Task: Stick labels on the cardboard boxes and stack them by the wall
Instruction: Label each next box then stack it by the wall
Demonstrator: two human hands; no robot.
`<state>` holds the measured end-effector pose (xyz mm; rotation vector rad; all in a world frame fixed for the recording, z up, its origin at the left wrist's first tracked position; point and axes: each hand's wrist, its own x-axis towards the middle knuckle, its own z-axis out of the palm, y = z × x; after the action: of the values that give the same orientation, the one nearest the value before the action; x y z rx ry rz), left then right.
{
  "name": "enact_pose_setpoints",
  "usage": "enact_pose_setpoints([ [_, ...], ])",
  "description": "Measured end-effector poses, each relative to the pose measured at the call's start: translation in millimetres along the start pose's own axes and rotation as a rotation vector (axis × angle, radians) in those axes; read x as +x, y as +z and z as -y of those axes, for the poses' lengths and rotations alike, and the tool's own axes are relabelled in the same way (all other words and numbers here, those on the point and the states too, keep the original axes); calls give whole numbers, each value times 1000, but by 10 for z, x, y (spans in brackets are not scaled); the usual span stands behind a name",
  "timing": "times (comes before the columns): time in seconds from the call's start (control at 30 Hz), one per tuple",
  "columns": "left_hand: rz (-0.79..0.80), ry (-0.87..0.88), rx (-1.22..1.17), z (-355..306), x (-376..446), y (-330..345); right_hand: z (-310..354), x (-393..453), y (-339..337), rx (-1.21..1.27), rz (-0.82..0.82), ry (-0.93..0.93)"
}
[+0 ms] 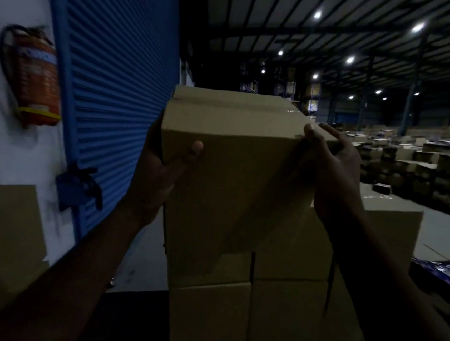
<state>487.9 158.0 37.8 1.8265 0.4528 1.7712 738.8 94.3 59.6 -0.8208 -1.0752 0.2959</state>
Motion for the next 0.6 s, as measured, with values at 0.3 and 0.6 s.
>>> enact_pose_setpoints([
  [0.3,-54,-18,-40,442,912,-78,-506,987,536,98,191,41],
  [0.6,-209,-223,10,1092,1470,-260,-1145,1618,970,73,282,83],
])
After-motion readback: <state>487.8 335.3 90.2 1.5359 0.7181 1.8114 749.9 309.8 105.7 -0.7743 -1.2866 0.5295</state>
